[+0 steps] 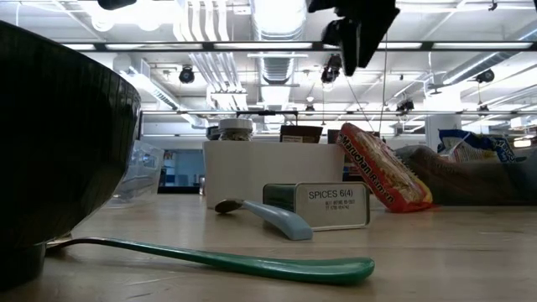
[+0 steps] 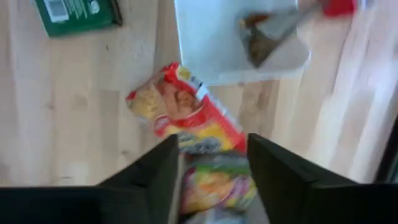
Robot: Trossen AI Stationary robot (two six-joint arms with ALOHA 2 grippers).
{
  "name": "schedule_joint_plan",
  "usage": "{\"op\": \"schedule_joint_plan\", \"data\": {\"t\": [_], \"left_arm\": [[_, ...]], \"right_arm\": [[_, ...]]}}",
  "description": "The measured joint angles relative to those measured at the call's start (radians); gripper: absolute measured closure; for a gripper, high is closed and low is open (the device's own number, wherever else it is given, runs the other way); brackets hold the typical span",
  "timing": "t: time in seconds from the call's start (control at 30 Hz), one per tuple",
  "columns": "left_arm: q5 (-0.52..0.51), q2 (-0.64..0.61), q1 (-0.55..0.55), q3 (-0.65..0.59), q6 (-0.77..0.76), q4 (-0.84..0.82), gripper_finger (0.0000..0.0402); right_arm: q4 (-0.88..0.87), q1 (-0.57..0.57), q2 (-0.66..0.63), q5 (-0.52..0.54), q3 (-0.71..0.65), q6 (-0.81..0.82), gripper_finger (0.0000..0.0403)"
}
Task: Pick & Place Food Item
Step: Put the red noodle pack into the black bin
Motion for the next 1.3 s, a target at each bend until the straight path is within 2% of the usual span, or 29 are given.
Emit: {"op": "schedule_joint_plan", "data": {"t": [0.1, 0.17, 0.47, 0.57, 0.7, 0.97, 1.3], "left_arm": [[0.0, 0.0, 0.0, 0.0, -0.001, 0.0, 0.0182], [0.0, 0.0, 0.0, 0.0, -0.004, 0.0, 0.0182], [0.035, 0.0, 0.0, 0.0, -0.027, 0.001, 0.0182], [0.053, 0.0, 0.0, 0.0, -0.03, 0.0, 0.0182], [0.071, 0.0, -0.001, 0.0, -0.031, -0.002, 0.0182], [0.107, 0.0, -0.001, 0.0, -0.031, -0.009, 0.0182], [0.136, 0.0, -0.001, 0.0, -0.03, -0.024, 0.0182]], "right_arm": [[0.019, 0.0, 0.013, -0.001, -0.011, -0.179, 0.0165], [0.035, -0.003, 0.025, -0.004, -0.012, -0.242, 0.0144], [0.026, -0.069, 0.128, -0.011, -0.018, -0.295, 0.0095], [0.011, -0.09, 0.167, -0.046, -0.018, -0.296, 0.0091], [0.009, -0.107, 0.204, -0.152, -0.018, -0.296, 0.009], [0.022, -0.154, 0.234, -0.262, -0.047, -0.303, 0.009], [0.027, -0.16, 0.25, -0.276, -0.155, -0.319, 0.009]]}}
